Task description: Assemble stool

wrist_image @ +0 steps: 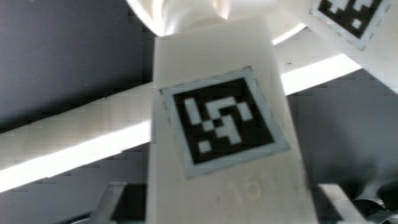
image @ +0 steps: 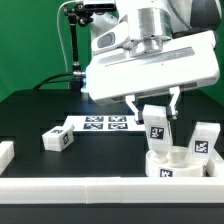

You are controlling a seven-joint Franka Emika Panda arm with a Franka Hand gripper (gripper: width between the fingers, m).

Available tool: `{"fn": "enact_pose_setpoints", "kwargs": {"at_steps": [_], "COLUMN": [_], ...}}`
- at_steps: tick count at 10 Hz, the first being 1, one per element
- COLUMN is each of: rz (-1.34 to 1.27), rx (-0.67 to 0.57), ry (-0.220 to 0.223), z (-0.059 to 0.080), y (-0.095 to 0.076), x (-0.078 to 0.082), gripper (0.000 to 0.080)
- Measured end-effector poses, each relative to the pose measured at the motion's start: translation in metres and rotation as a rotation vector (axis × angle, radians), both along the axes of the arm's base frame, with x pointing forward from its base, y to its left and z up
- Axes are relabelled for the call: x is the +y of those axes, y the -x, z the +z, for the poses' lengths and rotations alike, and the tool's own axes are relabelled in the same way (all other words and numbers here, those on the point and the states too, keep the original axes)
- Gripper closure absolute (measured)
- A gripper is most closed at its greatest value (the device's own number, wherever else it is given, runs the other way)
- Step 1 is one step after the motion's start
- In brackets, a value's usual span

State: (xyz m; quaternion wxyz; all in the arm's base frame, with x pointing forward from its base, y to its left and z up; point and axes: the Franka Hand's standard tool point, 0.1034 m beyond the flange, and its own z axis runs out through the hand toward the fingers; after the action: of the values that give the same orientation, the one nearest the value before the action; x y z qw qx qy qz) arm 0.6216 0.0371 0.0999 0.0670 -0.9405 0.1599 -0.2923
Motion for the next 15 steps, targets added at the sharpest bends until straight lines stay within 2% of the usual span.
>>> {"fn": "enact_pose_setpoints", "kwargs": {"at_steps": [3, 9, 12, 13, 14, 15], "rz": [0.008, 0.008, 0.012, 0.012, 0.013, 0.025], "rx": [0.004, 0.000, 0.023, 0.024, 0.026, 0.065], "ry": [0.004, 0.014, 0.005, 0.005, 0.004, -0.015], "z": [-0.010, -0.014, -0.016, -0.016, -0.016, -0.014], "y": [0.004, 0.012, 0.011, 0.012, 0.012, 0.012], "x": [0.008, 0.008, 0.008, 0.008, 0.009, 0.013], "gripper": [0.0472, 0.0472, 0.0472, 0.0303, 0.0199, 0.0165]}}
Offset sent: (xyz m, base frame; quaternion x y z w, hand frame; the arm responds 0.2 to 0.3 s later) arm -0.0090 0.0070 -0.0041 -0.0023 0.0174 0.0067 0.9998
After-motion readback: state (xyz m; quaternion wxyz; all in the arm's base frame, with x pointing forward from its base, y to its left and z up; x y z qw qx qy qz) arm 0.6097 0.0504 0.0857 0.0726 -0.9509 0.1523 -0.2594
